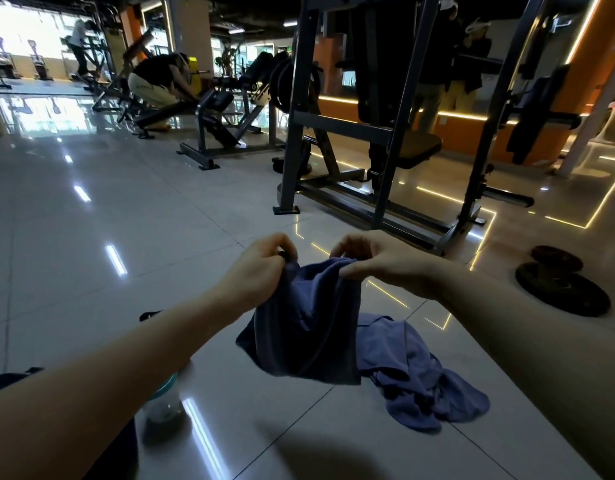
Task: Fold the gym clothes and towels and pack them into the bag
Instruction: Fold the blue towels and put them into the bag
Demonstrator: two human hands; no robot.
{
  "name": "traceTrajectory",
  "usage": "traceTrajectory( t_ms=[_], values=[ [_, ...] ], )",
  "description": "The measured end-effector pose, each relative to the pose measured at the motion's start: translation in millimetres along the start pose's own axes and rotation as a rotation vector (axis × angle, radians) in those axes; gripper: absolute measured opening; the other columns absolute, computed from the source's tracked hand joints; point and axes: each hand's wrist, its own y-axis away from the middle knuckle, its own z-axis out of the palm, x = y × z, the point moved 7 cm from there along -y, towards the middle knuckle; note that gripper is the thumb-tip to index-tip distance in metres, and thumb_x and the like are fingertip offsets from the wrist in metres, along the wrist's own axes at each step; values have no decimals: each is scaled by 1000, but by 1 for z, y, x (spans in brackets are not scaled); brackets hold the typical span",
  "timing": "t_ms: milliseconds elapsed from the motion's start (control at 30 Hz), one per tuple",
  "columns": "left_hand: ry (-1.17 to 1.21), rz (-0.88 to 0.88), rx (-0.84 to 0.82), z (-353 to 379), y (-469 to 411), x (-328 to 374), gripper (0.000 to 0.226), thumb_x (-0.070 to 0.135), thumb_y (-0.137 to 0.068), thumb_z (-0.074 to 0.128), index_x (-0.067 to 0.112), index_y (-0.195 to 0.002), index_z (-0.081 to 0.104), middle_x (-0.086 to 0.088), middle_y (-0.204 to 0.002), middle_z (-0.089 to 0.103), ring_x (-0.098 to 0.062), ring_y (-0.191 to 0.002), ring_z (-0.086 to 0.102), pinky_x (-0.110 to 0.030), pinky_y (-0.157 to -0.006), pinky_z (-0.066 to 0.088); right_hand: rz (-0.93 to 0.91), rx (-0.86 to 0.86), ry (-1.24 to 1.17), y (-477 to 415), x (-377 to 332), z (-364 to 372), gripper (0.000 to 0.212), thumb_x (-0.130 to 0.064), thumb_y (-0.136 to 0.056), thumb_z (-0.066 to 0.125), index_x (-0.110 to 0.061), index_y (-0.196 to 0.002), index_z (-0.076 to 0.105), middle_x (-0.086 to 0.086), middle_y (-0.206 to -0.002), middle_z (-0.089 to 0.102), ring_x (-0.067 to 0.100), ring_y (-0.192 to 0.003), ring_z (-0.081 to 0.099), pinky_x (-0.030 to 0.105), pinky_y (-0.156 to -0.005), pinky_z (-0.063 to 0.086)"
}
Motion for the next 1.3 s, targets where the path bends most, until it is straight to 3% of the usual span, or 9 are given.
traceTrajectory(
  t_ms=[133, 333, 433, 567, 700, 833, 1000, 1167, 1300],
  values=[
    [-7, 106, 17, 6, 0, 11, 35, -3, -90, 40, 17, -68, 59, 6, -55, 53, -3, -50, 46, -26, -55, 36, -95, 7, 27, -2, -21, 8, 27, -1, -90, 67, -3, -116, 60, 19, -113, 65, 26, -101, 68, 31, -85, 58],
    [17, 226, -50, 7, 3, 25, 12, 12, -95, 61, 18, -101, 69, -1, -69, 61, -5, -60, 53, -22, -61, 41, -170, 57, 78, 1, -36, 10, 27, 1, -87, 70, 2, -112, 60, 21, -113, 63, 32, -102, 67, 41, -89, 60],
    [-18, 249, -117, 10, 6, 27, 8, 22, -94, 69, 18, -95, 75, 3, -76, 66, -5, -73, 59, -17, -67, 43, -180, 88, 88, 2, -38, 9, 30, 0, -85, 72, 3, -112, 59, 24, -110, 63, 35, -101, 66, 48, -89, 58],
    [75, 184, -96, 8, 7, 22, 10, 17, -94, 69, 11, -86, 73, 8, -72, 66, 1, -68, 60, -10, -61, 43, -194, 177, 125, 1, -37, 7, 36, -5, -83, 77, -7, -112, 56, 18, -104, 63, 31, -95, 67, 43, -84, 59],
    [212, 64, -135, 11, 6, 13, 13, 13, -94, 67, 11, -81, 71, 3, -66, 62, -7, -63, 56, -20, -60, 41, -199, 240, 69, 0, -35, 6, 36, -5, -84, 77, -14, -111, 55, 12, -107, 63, 22, -96, 68, 36, -83, 60],
    [259, 83, -140, 8, 6, 16, 11, 16, -94, 69, 7, -93, 74, 3, -73, 67, -2, -68, 61, -16, -62, 45, -239, 242, 65, 1, -41, 11, 30, -2, -86, 73, -6, -112, 58, 11, -105, 64, 24, -96, 68, 32, -83, 60],
    [309, 95, -142, 4, 8, 17, 14, 16, -94, 69, 3, -94, 75, -6, -84, 71, -10, -77, 66, -17, -66, 50, -277, 261, 99, 1, -44, 12, 25, -4, -84, 76, -1, -105, 63, 13, -101, 66, 30, -89, 67, 41, -80, 59],
    [395, 10, -131, 4, 7, 14, 10, 8, -94, 64, 6, -86, 70, -2, -67, 59, -11, -59, 54, -18, -54, 43, -267, 287, 130, 1, -43, 12, 13, -6, -86, 75, -8, -97, 68, 8, -94, 68, 13, -79, 66, 29, -75, 59],
    [327, 29, -40, 1, 7, 13, 12, 8, -93, 64, 7, -83, 70, 3, -60, 56, -4, -54, 51, -14, -52, 40, -256, 288, 91, 1, -42, 9, 9, -10, -86, 75, -9, -94, 71, 10, -92, 70, 23, -80, 66, 34, -75, 58]
  ],
)
